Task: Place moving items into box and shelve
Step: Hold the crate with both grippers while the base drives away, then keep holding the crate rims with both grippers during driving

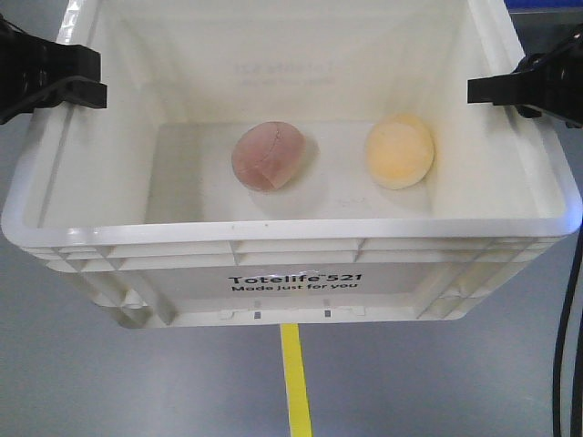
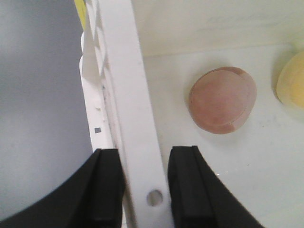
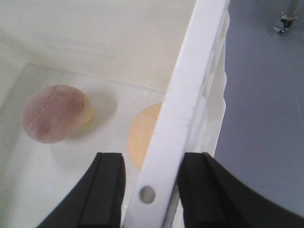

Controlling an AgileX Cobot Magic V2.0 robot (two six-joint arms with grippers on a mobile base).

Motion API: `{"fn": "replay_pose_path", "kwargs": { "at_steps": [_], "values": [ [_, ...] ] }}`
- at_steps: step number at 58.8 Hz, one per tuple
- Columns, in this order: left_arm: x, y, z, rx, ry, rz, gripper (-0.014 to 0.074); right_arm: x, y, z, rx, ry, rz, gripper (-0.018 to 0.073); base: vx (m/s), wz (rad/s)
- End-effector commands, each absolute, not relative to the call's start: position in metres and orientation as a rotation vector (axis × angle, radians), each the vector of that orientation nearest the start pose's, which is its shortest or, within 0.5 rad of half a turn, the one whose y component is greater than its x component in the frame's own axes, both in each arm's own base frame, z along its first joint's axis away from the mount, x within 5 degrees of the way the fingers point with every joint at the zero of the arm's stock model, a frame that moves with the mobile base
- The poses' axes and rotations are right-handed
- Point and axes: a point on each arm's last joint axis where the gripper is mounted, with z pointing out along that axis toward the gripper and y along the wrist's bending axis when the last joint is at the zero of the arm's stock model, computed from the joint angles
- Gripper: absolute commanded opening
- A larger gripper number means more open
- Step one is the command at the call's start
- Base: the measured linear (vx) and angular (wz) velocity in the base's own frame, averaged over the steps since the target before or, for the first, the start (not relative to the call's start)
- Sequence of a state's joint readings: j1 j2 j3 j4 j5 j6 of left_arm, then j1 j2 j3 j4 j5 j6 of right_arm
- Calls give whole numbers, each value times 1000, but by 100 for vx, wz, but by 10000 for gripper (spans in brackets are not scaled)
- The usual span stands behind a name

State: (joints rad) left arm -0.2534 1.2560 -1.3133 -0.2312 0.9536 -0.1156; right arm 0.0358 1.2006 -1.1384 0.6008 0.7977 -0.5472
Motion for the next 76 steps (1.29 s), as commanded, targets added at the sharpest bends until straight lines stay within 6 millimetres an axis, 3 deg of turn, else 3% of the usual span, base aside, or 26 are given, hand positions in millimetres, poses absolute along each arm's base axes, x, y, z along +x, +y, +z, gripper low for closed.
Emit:
{"fn": "replay_pose_path", "kwargs": {
  "at_steps": [1,38,76],
  "values": [
    [240,-84,433,71,2168,-561,-6,239,50,408,-356,2022,483,-6,7,42],
    [240,-84,433,71,2169,-561,-6,238,50,408,-357,2023,484,-6,12,27],
    [240,-84,433,71,2169,-561,-6,238,50,408,-359,2025,485,-6,28,-1]
  ]
}}
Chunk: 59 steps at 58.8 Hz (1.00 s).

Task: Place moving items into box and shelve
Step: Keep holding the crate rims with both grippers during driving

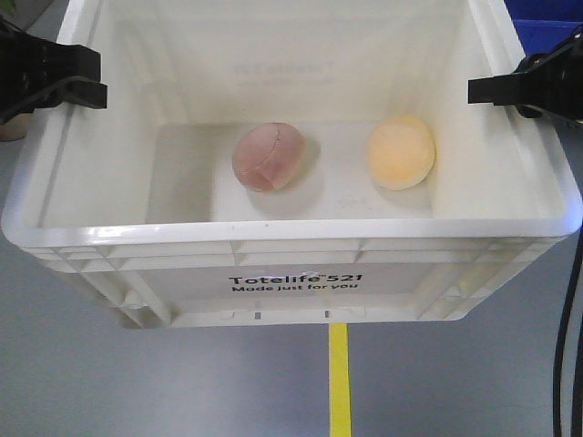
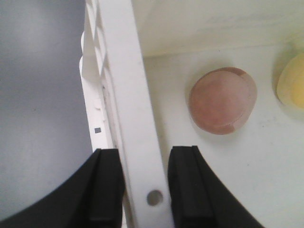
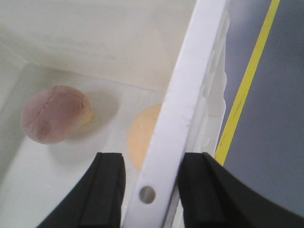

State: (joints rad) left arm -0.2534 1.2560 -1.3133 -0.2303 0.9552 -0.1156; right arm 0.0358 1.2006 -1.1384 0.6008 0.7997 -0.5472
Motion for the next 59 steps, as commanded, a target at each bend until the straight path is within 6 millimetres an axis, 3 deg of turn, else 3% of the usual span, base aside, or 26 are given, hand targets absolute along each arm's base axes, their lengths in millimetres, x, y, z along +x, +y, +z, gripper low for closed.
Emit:
{"fn": "replay_pose_path", "kwargs": {
  "at_steps": [1,59],
  "values": [
    [240,-84,433,71,2169,-561,-6,238,50,408,-359,2025,485,-6,35,-7],
    [240,-84,433,71,2169,-561,-6,238,50,408,-359,2025,485,-6,40,-1]
  ]
}}
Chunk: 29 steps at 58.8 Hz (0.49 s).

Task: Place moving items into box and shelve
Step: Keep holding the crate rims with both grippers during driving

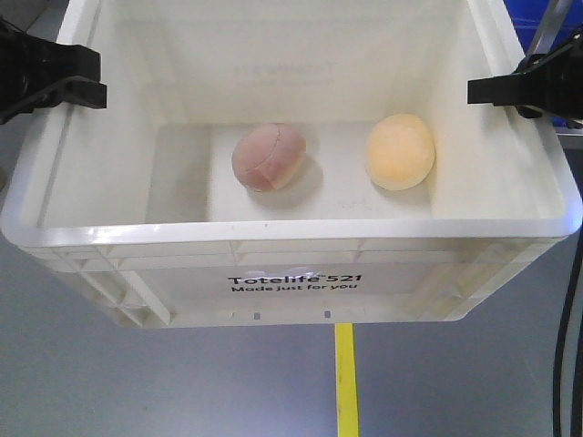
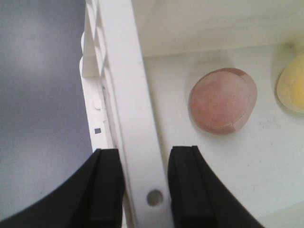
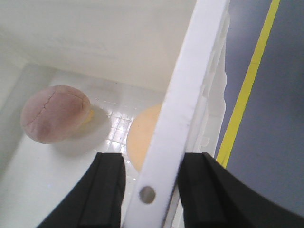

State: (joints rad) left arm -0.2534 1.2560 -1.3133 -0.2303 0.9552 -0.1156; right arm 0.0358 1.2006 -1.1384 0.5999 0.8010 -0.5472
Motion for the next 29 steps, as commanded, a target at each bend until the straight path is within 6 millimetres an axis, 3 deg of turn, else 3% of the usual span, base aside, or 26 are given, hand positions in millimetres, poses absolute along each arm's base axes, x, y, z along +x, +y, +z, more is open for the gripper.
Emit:
{"fn": "replay_pose_path", "kwargs": {
  "at_steps": [1,29],
  "values": [
    [240,-84,433,71,2169,-561,-6,238,50,408,-359,2025,485,-6,45,2],
    [240,-84,433,71,2169,-561,-6,238,50,408,-358,2024,484,-6,47,0]
  ]
}}
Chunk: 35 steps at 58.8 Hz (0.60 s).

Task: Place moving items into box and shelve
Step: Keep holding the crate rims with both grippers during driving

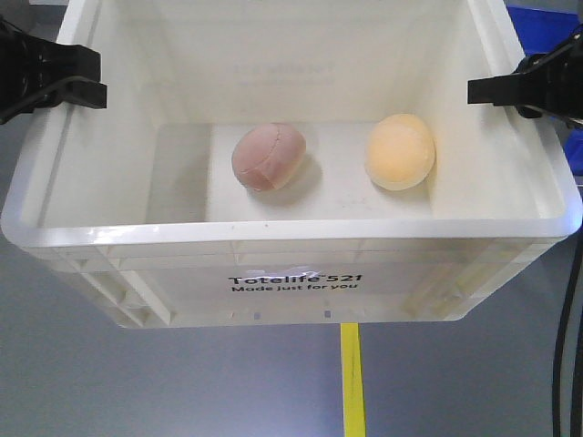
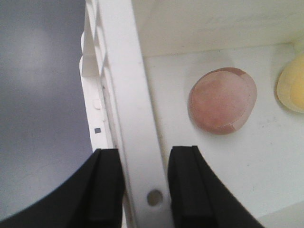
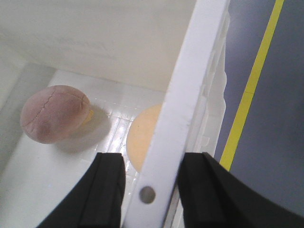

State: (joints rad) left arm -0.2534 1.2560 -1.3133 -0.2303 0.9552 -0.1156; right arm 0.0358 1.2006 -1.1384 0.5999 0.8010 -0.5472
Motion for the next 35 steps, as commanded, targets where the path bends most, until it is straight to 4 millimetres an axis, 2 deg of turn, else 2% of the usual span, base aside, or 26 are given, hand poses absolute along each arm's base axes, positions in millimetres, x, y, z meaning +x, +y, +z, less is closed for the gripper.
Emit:
{"fn": "replay_pose_path", "kwargs": {
  "at_steps": [1,35],
  "values": [
    [240,-84,433,71,2169,-561,-6,238,50,408,-358,2024,484,-6,49,-2],
    [240,-84,433,71,2168,-561,-6,238,50,408,-358,2025,485,-6,50,2]
  ]
}}
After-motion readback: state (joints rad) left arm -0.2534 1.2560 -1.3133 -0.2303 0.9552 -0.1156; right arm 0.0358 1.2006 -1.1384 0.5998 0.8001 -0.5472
